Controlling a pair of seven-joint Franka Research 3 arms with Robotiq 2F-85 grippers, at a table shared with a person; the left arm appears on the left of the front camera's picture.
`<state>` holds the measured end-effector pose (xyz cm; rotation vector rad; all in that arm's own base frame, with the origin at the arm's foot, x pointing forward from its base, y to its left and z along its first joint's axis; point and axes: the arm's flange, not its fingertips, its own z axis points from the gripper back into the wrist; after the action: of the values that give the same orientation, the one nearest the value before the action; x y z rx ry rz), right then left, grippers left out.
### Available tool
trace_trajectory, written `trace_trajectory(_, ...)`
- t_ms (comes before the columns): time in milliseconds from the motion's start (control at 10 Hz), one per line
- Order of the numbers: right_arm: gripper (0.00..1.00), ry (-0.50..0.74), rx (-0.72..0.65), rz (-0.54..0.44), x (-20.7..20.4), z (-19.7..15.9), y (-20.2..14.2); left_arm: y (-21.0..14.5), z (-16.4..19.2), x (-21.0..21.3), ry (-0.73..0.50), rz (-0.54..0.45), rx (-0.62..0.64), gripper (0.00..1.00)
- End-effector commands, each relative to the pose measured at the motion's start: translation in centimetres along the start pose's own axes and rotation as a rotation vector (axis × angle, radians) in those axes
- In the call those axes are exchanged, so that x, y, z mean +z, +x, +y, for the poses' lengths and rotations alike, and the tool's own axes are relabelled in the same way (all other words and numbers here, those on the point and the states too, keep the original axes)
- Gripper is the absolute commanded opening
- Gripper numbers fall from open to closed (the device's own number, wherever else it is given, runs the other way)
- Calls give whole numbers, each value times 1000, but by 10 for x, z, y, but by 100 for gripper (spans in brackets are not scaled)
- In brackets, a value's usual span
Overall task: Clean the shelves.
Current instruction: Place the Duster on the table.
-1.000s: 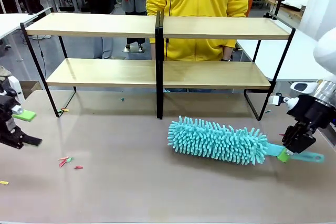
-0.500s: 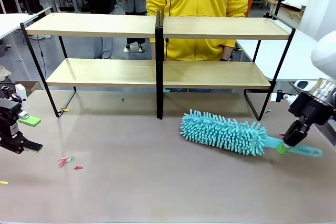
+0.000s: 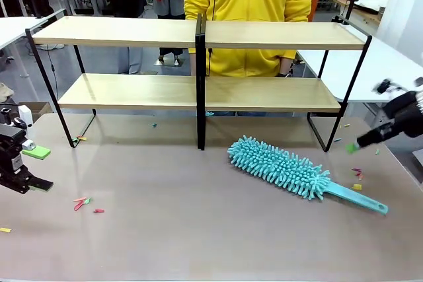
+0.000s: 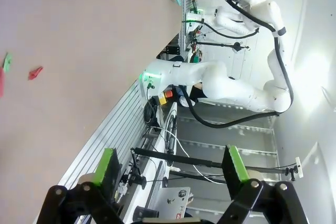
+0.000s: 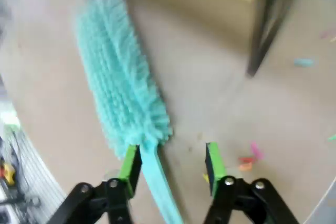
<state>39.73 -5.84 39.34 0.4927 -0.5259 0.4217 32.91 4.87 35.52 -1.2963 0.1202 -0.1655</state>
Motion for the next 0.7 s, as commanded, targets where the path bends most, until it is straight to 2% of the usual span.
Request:
trace_trajectory(0,100,170,-59,-214,-3,14,-24,-2,-2,-2,-27,-11,-26,100)
trace_trajectory(100,100,363,-142,-155,4,22,-33,-2,-2,-2,-27,-11,-26,100)
trace_trajectory(200,100,509,-167,-76,11,30,-44,-2,-2,-2,-27,-11,-26,100)
trace_trajectory(300,100,577,-114,-43,17,36,-51,-2,-2,-2,-27,-11,-26,100)
trace_trajectory(400,100,335,-148,-150,10,18,-9,-2,-2,-2,-27,-11,-26,100)
trace_trajectory(600,100,335,-148,-150,10,18,-9,-2,-2,-2,-27,-11,-26,100)
